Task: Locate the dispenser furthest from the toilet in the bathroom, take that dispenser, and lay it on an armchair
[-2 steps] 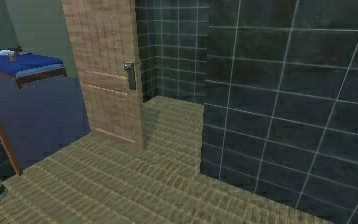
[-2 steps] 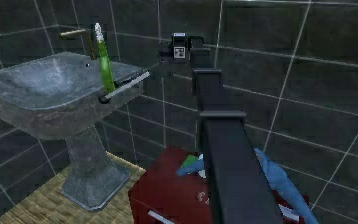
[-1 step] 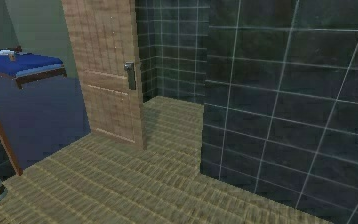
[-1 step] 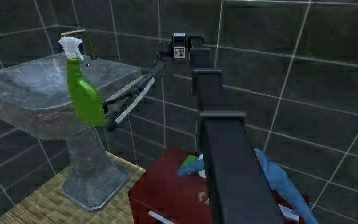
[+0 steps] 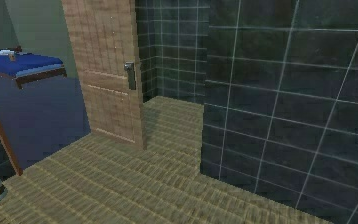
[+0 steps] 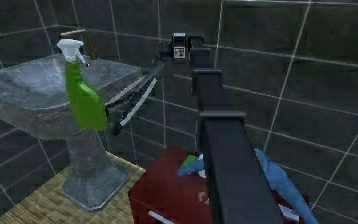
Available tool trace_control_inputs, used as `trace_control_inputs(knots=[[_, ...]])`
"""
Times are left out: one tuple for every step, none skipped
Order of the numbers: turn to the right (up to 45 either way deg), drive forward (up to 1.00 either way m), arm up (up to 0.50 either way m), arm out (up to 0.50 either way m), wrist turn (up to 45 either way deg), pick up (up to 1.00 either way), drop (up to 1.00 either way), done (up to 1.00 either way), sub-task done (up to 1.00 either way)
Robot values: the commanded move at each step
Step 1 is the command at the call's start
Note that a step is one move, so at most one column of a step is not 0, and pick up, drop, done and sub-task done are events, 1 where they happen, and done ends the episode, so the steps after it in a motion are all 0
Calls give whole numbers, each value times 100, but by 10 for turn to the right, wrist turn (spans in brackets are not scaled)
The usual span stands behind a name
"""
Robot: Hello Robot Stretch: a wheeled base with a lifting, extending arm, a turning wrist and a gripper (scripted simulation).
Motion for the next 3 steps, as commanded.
trace_control_inputs(knots=[[0, 0, 0, -48, 0, 0, 0, 0, 0], [-330, 0, 0, 0, 0, 0, 0, 0, 0], [0, 100, 0, 0, 0, 0, 0, 0, 0]])
